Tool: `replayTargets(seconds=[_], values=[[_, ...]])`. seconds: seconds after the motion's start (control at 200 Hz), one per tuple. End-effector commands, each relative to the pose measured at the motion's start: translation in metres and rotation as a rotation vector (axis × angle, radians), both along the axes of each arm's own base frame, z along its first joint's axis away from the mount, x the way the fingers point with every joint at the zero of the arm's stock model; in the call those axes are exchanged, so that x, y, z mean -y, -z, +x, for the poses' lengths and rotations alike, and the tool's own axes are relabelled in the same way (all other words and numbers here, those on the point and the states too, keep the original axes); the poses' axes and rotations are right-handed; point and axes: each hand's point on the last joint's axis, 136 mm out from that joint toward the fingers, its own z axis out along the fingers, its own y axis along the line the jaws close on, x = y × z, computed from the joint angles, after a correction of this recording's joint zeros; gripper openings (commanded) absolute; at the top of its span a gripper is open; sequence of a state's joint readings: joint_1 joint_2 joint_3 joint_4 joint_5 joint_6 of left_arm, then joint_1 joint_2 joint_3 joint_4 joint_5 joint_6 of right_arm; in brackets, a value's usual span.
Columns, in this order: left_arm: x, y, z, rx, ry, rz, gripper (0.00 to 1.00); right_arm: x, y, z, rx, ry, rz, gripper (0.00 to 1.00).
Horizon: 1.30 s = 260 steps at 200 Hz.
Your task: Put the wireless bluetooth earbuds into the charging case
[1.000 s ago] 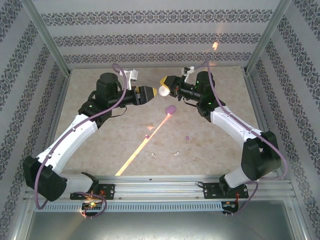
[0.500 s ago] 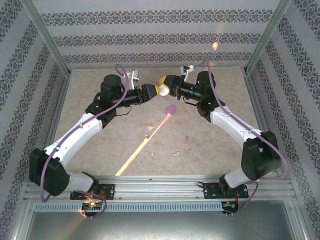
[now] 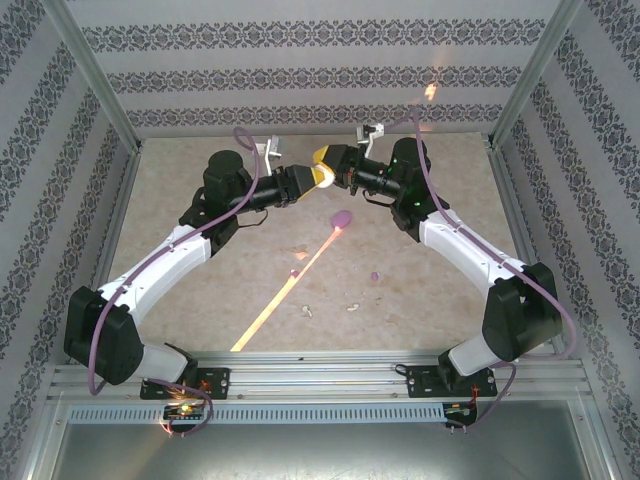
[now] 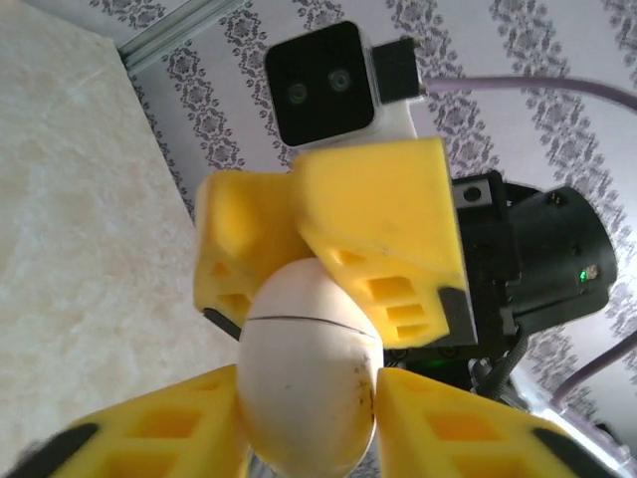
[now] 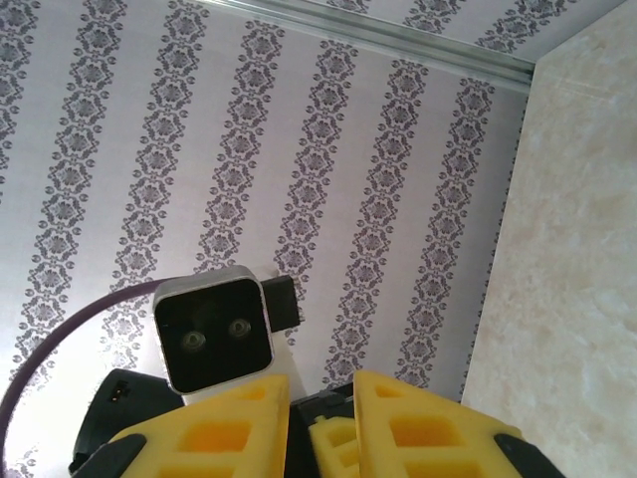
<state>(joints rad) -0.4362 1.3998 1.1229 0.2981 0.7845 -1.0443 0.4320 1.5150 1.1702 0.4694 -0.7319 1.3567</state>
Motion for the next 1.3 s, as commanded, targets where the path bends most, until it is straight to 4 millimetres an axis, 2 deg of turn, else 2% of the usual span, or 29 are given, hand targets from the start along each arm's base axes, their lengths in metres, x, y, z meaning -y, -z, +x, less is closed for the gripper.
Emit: replayTargets(seconds=[0.0,0.06,0.175,0.295,0.4,0.505,0.604,0.784,0.919,1.059,1.294], values=[[0.003,-0.015,-0.002,0.069,0.032,-0.042,0.19,-0.007,-0.022,-0.012,0.087,-0.051,0.011,0.08],[0.004,-0.016,-0.004,0.082,0.040,-0.040,0.12,-0.005,-0.022,-0.013,0.099,-0.051,-0.011,0.13],[0.001,-0.022,-0.006,0.131,0.036,-0.041,0.07,0.005,-0.029,-0.018,0.140,-0.038,-0.055,0.26],[-0.003,-0.033,-0.011,0.220,0.025,-0.054,0.06,0.019,-0.047,-0.025,0.207,-0.022,-0.071,0.46],[-0.010,-0.042,-0.017,0.338,0.002,-0.027,0.06,0.035,-0.066,-0.034,0.284,-0.015,-0.067,0.52],[-0.015,-0.049,-0.026,0.460,-0.012,0.015,0.06,0.044,-0.079,-0.050,0.375,-0.021,-0.091,0.53],[-0.018,-0.058,-0.035,0.555,-0.015,0.005,0.06,0.040,-0.084,-0.069,0.457,-0.061,-0.140,0.53],[-0.017,-0.075,-0.048,0.649,0.027,-0.078,0.06,0.030,-0.075,-0.084,0.539,-0.093,-0.248,0.54],[-0.017,-0.081,-0.053,0.675,0.040,-0.120,0.06,0.019,-0.074,-0.092,0.574,-0.136,-0.270,0.53],[-0.017,-0.079,-0.057,0.685,0.052,-0.106,0.06,0.008,-0.072,-0.096,0.583,-0.174,-0.269,0.44],[-0.018,-0.076,-0.063,0.694,0.066,-0.081,0.06,0.004,-0.079,-0.094,0.605,-0.179,-0.239,0.26]])
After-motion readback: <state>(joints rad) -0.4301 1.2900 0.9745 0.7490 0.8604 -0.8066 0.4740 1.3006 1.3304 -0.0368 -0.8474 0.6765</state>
